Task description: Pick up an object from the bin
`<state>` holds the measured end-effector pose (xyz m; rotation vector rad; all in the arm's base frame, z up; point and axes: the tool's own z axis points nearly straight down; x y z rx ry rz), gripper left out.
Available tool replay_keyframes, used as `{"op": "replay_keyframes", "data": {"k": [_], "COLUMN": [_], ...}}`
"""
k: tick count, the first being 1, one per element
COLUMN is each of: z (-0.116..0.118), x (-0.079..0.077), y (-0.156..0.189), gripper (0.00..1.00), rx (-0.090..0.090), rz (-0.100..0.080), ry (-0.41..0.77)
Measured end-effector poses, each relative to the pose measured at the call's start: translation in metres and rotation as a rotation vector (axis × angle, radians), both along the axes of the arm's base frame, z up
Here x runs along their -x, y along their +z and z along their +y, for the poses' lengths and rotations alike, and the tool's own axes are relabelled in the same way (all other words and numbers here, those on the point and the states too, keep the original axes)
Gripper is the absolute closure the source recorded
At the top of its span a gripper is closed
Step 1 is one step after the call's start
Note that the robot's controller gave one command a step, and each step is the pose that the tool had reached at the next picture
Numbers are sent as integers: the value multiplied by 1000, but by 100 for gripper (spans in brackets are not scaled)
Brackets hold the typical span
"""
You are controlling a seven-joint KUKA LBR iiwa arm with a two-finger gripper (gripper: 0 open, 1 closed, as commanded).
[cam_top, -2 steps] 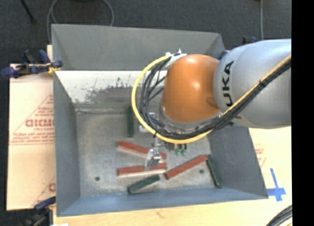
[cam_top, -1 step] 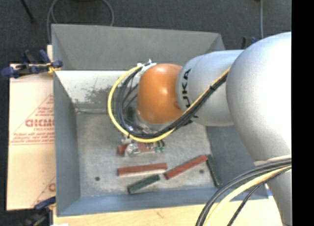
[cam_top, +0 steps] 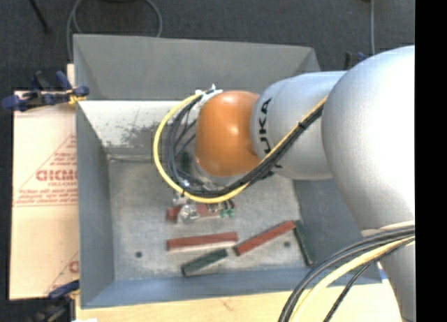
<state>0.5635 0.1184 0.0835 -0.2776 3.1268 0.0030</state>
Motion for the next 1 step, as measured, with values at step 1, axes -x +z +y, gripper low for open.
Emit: {"op": "replay_keyframes", "data": {"k": [1], "z": [-7], "x": [-11], "y": [178], "gripper": [100], "rx": [1], "rz": [-9], "ry": [-34]}}
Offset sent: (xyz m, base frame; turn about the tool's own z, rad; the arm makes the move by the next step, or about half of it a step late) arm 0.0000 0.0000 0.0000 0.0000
